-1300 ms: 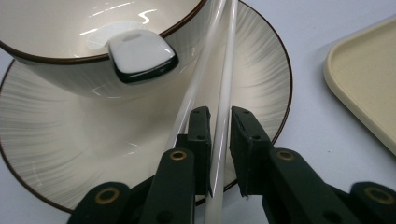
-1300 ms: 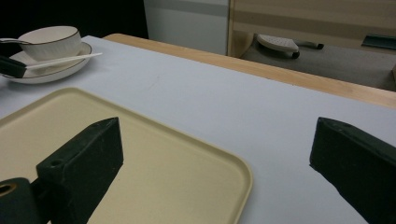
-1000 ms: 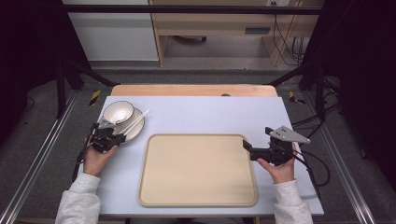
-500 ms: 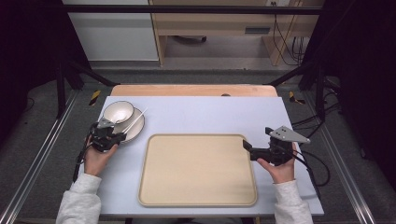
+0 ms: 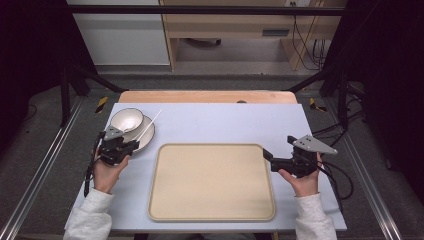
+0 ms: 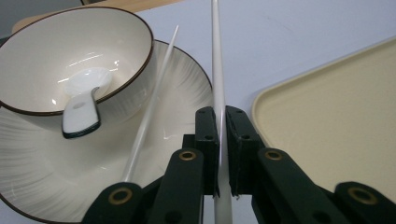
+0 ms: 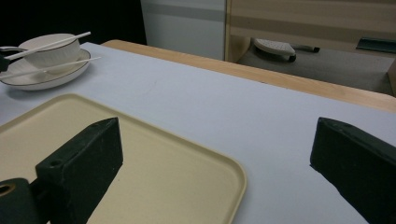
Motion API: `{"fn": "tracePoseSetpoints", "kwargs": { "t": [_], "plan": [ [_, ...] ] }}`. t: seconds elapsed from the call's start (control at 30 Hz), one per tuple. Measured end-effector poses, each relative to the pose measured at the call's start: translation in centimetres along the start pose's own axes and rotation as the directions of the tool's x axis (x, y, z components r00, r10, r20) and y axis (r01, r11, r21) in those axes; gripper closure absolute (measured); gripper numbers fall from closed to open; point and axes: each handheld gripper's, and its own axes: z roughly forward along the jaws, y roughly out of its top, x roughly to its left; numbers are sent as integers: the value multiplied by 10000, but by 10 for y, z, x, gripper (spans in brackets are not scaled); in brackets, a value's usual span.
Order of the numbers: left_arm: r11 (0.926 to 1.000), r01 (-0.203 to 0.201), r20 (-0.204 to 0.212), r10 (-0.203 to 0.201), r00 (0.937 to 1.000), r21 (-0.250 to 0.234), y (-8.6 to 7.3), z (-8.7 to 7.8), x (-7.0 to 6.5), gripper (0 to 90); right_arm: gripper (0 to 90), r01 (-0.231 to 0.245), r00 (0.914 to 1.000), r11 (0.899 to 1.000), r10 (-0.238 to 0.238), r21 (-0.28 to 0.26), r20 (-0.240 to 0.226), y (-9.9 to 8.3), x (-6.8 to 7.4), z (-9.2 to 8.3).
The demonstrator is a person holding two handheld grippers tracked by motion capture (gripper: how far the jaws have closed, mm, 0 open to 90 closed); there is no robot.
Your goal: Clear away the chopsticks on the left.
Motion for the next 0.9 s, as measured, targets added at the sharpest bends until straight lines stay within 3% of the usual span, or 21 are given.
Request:
{"fn": "tracePoseSetpoints", "kwargs": {
  "t": [0.3, 0.47, 0.6, 0.77, 0.83, 0.9],
  "plan": [
    [9986, 204, -253, -217, 9994, -489, -3, -13, -35, 840, 28, -149, 9999, 9998, 150, -110, 74, 0, -4, -4],
    [9980, 161, -607, -198, 9980, -610, -4, -20, -56, 840, 28, -128, 9999, 9999, 129, -116, 104, 0, -4, -4],
    [9940, 663, -600, -717, 9956, -870, -2, -25, -70, 840, 28, -117, 9998, 9998, 119, -147, 136, 0, -4, -6],
    [9900, 991, -695, -1063, 9919, -1008, -6, -33, -87, 840, 29, -174, 9998, 9996, 176, -208, 90, 1, -4, -6],
    [9869, 1198, -688, -1276, 9894, -1078, -8, -34, -92, 840, 29, -163, 9998, 9997, 165, -189, 98, 1, -5, -6],
    [9786, 1586, -515, -1665, 9847, -1309, -14, -36, -99, 839, 29, -205, 9997, 9996, 208, -208, 124, 1, -5, -7]
  ]
}}
